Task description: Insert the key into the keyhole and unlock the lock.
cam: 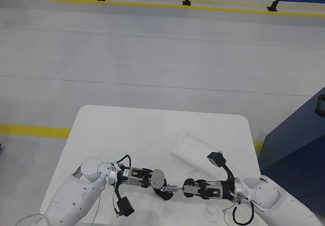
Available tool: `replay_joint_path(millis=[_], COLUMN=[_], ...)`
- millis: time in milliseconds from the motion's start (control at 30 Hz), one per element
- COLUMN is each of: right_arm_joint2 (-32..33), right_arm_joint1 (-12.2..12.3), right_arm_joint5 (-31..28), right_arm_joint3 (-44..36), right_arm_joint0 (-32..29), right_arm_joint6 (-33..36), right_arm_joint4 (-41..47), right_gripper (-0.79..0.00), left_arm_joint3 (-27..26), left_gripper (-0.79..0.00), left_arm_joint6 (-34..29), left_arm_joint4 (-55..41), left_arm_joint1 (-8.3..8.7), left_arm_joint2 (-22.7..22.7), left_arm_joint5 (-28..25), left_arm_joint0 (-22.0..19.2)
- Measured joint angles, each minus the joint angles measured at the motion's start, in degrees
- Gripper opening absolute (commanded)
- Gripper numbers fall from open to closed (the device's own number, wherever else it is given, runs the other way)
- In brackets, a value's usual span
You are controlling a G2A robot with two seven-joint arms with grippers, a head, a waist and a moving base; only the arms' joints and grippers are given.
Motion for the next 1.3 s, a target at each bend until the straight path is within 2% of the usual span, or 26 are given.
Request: replay_joint_path(millis=[600,1033,1300], right_arm_joint2=[0.4,1.0,1.8], right_arm_joint1=[-1.6,-2.3,-2.8], right_arm_joint5=[2.7,12.5,18.8], right_arm_joint3=[0.0,0.9,1.8], right_arm_joint0=[0.0,0.0,-0.2], right_arm_joint6=[1.7,11.1,14.5], right_arm_joint4=[0.3,14.6,19.0], right_gripper=[-0.785,-0.785,-0.785], left_arm_joint3=[0.0,0.0,0.0], left_gripper=[-0.785,-0.785,-0.785], left_arm_joint6=[0.0,0.0,0.0], left_arm_joint4=[0.0,0.0,0.0], left_arm_joint1=[0.00,0.00,0.00], left_arm_joint2=[0.0,0.0,0.0], left_arm_joint5=[0.0,0.0,0.0], left_arm_joint0=[0.0,0.0,0.0])
